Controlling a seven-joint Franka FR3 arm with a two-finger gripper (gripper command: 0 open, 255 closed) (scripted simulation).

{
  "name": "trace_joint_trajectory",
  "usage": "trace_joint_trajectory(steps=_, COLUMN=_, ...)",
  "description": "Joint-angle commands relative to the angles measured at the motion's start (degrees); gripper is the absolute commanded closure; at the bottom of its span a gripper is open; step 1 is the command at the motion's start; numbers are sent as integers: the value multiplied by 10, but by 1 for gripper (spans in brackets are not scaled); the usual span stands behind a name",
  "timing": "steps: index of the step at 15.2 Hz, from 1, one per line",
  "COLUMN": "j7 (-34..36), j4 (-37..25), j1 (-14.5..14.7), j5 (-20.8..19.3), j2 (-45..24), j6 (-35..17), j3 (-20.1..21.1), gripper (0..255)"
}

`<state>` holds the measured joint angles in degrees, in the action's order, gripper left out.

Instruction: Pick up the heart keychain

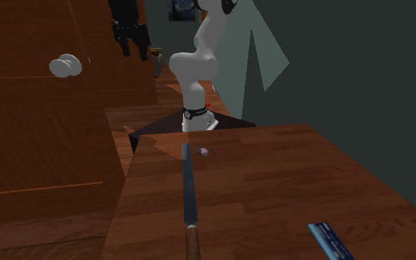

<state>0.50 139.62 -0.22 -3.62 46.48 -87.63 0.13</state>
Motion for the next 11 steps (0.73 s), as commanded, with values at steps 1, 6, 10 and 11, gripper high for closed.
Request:
trace_joint_trajectory(steps=1, j7=0, j4=0, j1=0, j5=0, j2=0, j6=0, j3=0, gripper=0)
trace_joint_trajectory(steps=6, j7=52, j4=103, j1=21, j5=44, j2=55, j6=-70, j3=40, gripper=0)
trace_joint_trajectory(steps=10, j7=96, j4=175, j1=45, j5=85, j2=85, j6=-131, j3=80, gripper=0)
trace_joint_trajectory(steps=11, j7=107, j4=191, j1=52, j5=97, j2=90, j6=-148, j3=91, gripper=0)
